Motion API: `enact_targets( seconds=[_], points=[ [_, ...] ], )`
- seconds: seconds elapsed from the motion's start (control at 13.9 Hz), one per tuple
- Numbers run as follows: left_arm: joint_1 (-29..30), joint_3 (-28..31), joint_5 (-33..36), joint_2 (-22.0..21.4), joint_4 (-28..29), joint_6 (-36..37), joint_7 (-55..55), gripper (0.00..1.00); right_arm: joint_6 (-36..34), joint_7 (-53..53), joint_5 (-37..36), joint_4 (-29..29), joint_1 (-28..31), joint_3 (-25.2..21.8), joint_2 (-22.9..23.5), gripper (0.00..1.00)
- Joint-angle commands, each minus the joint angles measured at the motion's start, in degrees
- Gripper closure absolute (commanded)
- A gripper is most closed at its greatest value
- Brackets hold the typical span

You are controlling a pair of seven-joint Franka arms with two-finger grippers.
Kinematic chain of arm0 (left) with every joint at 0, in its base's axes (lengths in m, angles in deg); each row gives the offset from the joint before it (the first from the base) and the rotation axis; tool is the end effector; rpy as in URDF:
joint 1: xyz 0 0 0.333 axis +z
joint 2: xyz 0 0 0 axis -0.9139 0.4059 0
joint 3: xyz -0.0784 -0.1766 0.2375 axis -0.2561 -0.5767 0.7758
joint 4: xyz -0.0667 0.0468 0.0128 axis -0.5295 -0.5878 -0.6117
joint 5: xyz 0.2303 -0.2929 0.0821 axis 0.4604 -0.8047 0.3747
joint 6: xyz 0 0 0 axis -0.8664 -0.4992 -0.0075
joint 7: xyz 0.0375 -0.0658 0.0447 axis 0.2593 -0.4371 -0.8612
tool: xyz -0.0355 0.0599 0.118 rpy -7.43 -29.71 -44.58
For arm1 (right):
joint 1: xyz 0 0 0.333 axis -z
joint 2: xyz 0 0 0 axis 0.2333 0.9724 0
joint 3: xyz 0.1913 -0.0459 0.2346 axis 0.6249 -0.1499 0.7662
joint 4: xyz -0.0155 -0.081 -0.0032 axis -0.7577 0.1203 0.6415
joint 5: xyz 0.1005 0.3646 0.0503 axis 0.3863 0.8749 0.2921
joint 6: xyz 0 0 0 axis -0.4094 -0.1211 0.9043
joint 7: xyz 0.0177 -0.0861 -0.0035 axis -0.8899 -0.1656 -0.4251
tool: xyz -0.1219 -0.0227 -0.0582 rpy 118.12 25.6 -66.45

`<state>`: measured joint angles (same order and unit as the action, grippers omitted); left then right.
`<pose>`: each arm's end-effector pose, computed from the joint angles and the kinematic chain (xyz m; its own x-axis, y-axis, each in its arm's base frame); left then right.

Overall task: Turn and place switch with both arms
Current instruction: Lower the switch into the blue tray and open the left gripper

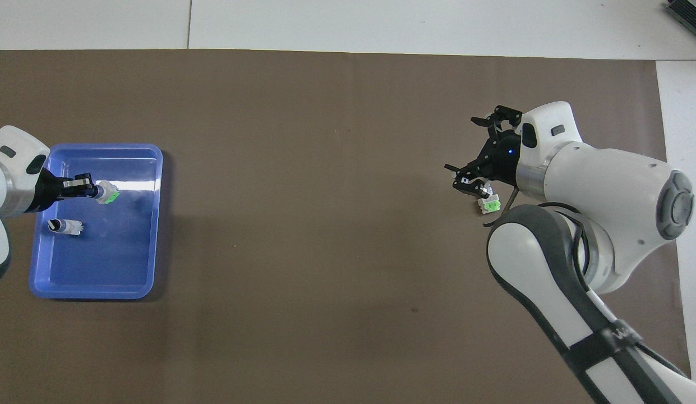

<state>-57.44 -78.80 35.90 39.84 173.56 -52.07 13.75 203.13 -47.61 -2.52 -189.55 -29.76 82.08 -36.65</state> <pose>0.5492 0.0506 0.3791 0.9734 0.1575 0.1662 0.1472 -0.9865 0.0722 0.5892 0.1187 0.4248 0.2990 0.8307 0.4695 0.8410 -0.4619 0.2816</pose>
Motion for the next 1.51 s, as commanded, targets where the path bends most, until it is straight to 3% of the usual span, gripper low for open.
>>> enact_targets(
  seconds=[0.0,0.14,0.36,0.5,0.65,0.86,1.22,1.44],
  points=[
    [1.92,-0.51,1.14,-0.46,1.86,-1.47,-1.81,1.00,-1.94,1.78,-8.83,0.14,3.78,0.45,-0.61,0.00],
    [2.37,-0.51,1.14,0.15,2.30,-0.68,-2.25,1.00,-3.60,6.50,-16.38,1.71,6.32,0.37,-0.08,0.00],
    [2.46,-0.51,1.14,2.79,2.04,0.90,-2.69,1.00,-12.64,20.80,-31.67,7.42,8.00,0.45,0.53,0.00],
    [3.07,-0.51,1.14,2.88,1.25,3.10,-3.74,1.00,-19.84,31.79,-36.01,10.67,7.66,0.80,0.53,0.00],
    [3.34,-0.51,1.57,3.23,-1.02,7.04,-3.92,1.00,-22.94,41.73,-36.02,11.30,7.65,0.80,-0.16,0.00],
    [3.25,-0.60,2.37,5.07,-7.70,16.80,-3.92,1.00,-27.94,47.91,-35.59,13.75,7.74,0.37,-1.31,0.00],
    [3.34,-0.60,2.37,4.64,-5.79,14.10,-5.06,1.00,-46.20,61.71,-34.01,23.85,10.20,0.28,-2.19,0.00],
    [3.42,-0.60,2.37,4.20,-4.38,13.13,-6.20,1.00,-55.88,63.57,-28.92,28.60,14.32,0.36,-3.15,0.00]
  ],
)
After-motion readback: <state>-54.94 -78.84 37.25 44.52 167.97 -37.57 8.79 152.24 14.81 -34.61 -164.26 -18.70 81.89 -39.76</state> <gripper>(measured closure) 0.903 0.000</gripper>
